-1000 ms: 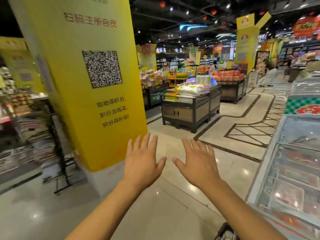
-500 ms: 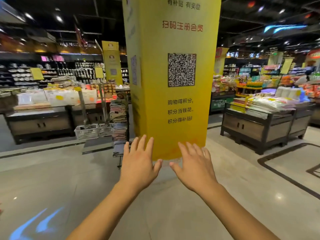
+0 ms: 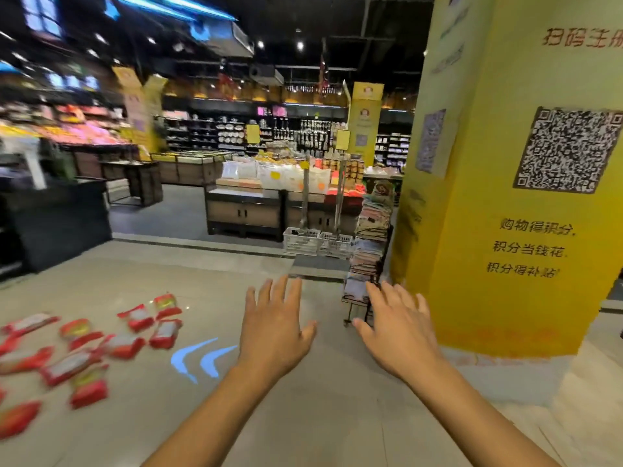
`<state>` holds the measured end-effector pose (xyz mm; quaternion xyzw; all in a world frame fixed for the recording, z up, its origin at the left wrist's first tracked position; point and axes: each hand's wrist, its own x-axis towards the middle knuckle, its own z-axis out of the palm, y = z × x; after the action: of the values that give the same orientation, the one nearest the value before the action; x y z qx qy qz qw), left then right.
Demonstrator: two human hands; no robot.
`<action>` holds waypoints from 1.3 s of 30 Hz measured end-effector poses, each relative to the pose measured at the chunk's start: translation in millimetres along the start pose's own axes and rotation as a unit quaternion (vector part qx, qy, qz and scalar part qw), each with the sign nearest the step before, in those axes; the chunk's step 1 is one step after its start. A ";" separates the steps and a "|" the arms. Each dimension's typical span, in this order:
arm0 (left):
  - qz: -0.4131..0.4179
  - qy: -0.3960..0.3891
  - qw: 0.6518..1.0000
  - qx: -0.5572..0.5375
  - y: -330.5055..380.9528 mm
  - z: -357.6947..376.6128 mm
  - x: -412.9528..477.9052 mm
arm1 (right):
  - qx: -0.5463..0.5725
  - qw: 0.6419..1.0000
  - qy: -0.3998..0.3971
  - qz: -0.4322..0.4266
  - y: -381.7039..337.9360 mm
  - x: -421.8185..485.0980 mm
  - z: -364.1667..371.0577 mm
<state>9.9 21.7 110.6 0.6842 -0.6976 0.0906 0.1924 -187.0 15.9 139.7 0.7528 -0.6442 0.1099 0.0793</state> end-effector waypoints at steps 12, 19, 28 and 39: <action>-0.193 -0.004 0.979 0.063 -169.3 -6.1 -49.9 | 0.056 0.978 -0.059 -0.191 -162.6 56.1 58.2; -0.300 -0.007 0.949 0.101 -226.8 1.2 -60.0 | 0.100 0.947 -0.086 -0.294 -235.9 95.0 94.2; -0.395 0.011 0.906 0.149 -267.9 7.0 -18.3 | 0.146 0.900 -0.099 -0.398 -293.2 192.6 122.0; -0.480 0.002 0.847 0.227 -304.9 20.6 12.4 | 0.189 0.839 -0.144 -0.489 -369.4 266.1 161.7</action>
<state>308.8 -12.2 55.0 0.9583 -0.2413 0.1438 0.0524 226.8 -221.5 63.3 0.9777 -0.1632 0.0667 -0.1142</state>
